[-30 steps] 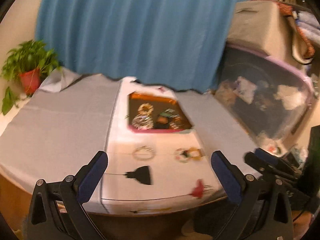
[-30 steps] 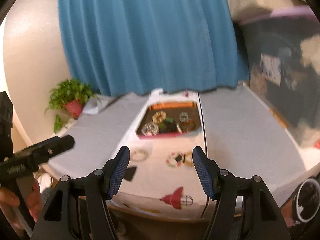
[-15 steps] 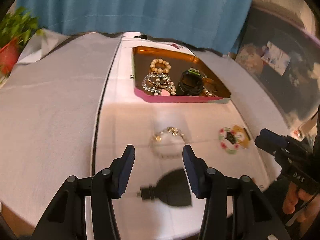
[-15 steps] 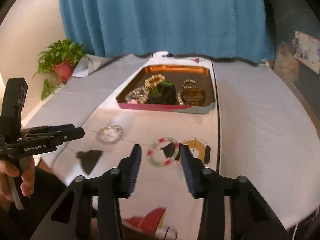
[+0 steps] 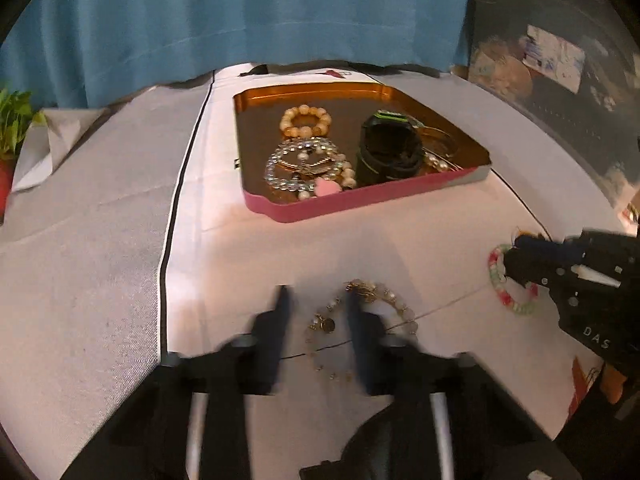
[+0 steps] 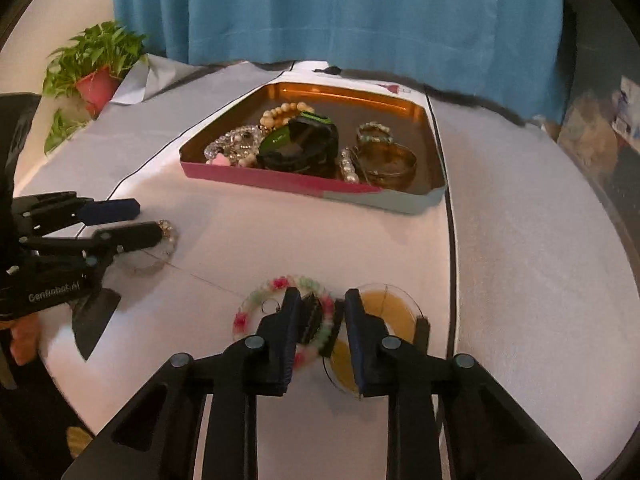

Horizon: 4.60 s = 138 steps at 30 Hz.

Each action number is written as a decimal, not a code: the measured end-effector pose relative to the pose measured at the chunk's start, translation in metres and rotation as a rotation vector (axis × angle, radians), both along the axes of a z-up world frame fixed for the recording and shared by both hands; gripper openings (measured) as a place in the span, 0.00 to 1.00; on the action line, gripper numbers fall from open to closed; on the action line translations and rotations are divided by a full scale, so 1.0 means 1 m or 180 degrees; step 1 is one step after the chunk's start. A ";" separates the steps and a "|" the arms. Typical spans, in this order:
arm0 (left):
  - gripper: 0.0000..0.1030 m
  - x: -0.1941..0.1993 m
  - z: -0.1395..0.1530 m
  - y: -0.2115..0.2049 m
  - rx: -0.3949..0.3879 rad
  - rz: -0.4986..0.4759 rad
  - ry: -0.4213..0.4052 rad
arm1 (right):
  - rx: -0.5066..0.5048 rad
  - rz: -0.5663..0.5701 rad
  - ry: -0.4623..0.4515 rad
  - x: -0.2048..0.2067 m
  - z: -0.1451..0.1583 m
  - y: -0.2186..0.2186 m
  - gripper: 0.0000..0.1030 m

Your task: Organize jewelry

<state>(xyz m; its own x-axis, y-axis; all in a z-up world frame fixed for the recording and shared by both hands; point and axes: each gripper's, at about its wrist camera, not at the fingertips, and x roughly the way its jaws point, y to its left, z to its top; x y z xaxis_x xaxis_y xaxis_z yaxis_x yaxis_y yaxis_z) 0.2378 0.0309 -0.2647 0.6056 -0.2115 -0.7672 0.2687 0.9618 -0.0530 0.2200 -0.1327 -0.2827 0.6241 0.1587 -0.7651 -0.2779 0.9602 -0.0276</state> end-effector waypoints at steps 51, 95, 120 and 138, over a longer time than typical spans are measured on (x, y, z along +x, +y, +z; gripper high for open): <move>0.03 -0.123 0.192 -0.006 -0.1171 -0.0115 -0.0974 | 0.0741 0.0004 -0.1079 -0.134 0.204 0.012 0.06; 0.03 0.104 0.119 0.001 -0.1332 0.0024 -0.0678 | 0.0943 -0.0124 -0.0978 0.101 0.132 -0.018 0.06; 0.05 0.150 0.008 -0.009 -0.0676 0.0409 0.0147 | 0.0590 -0.0571 -0.0023 0.162 0.017 -0.034 0.08; 1.00 -0.004 0.163 -0.020 -0.0475 0.0610 -0.0533 | 0.0739 -0.0627 -0.0303 0.039 0.105 -0.042 0.73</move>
